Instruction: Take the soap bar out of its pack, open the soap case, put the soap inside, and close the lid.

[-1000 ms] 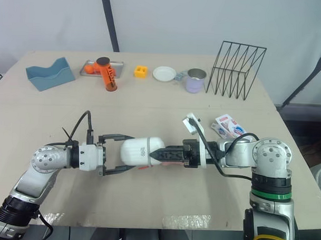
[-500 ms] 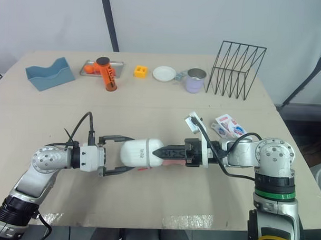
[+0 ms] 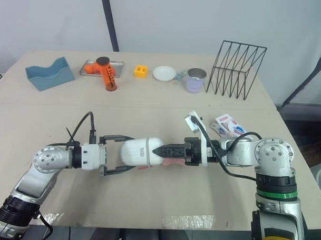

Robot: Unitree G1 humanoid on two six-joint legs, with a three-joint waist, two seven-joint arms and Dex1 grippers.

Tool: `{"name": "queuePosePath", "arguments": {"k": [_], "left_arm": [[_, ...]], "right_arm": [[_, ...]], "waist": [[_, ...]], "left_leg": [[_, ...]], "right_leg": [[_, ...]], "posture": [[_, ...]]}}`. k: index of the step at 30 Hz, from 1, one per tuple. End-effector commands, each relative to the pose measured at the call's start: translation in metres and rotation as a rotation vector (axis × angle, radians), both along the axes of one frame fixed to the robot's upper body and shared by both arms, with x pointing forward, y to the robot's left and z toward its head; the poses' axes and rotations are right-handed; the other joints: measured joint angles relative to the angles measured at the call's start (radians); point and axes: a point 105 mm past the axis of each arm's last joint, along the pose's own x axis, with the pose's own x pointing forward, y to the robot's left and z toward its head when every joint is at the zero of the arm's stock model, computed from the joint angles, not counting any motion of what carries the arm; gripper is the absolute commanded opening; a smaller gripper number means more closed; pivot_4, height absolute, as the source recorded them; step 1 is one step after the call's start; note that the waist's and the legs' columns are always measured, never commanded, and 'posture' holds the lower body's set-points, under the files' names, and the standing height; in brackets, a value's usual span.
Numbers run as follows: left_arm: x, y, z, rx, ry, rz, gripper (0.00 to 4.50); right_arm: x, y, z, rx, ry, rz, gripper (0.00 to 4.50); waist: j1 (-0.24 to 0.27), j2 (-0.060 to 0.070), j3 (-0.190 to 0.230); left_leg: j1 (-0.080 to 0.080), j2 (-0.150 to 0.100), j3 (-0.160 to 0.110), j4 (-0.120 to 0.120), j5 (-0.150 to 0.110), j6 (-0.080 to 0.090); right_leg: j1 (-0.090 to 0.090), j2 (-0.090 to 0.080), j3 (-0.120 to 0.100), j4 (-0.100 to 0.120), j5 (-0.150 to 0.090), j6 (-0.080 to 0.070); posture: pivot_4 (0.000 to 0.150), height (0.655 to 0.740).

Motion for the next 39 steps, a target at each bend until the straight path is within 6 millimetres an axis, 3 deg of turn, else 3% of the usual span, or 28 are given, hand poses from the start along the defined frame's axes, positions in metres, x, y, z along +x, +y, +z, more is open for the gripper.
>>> {"name": "queuePosePath", "arguments": {"k": [1,17,26,32,39], "left_arm": [[-0.004,-0.001,0.009,-0.022,-0.036,-0.016,3.57],[-0.006,0.004,0.004,-0.012,-0.033,-0.011,3.57],[-0.007,0.003,0.004,-0.016,-0.025,-0.009,3.57],[-0.006,0.002,0.004,-0.031,-0.018,-0.002,3.57],[-0.004,0.005,0.003,-0.061,0.038,0.024,3.57]], "right_arm": [[-0.002,0.002,0.006,0.036,-0.006,0.022,1.91],[-0.015,-0.005,0.010,0.145,0.047,0.098,1.91],[-0.008,-0.018,0.006,0.110,0.043,0.041,1.91],[-0.002,-0.039,0.002,0.049,0.044,-0.041,1.91],[0.010,-0.086,0.015,-0.073,-0.008,-0.196,1.91]], "waist": [[0.000,0.000,0.000],[0.000,0.000,0.000],[0.000,0.000,0.000],[0.000,0.000,0.000],[0.001,0.000,0.000]], "left_leg": [[0.000,0.000,0.000,0.000,0.000,0.000],[-0.006,0.000,0.000,0.001,0.000,0.000],[-0.006,0.000,0.000,0.001,0.000,0.000],[-0.006,0.000,0.000,0.001,0.000,0.000],[-0.006,0.000,0.000,0.001,0.000,0.000]], "right_leg": [[0.000,0.000,0.000,0.000,0.000,0.000],[-0.007,0.000,0.000,0.001,0.002,-0.003],[-0.007,0.000,0.000,0.001,0.002,-0.003],[-0.007,0.000,0.000,0.001,0.002,-0.003],[-0.007,0.000,0.000,0.001,0.002,-0.003]], "posture": [[0.150,0.7400],[0.150,0.7400],[0.150,0.7400],[0.150,0.7400],[0.150,0.7400]]}}
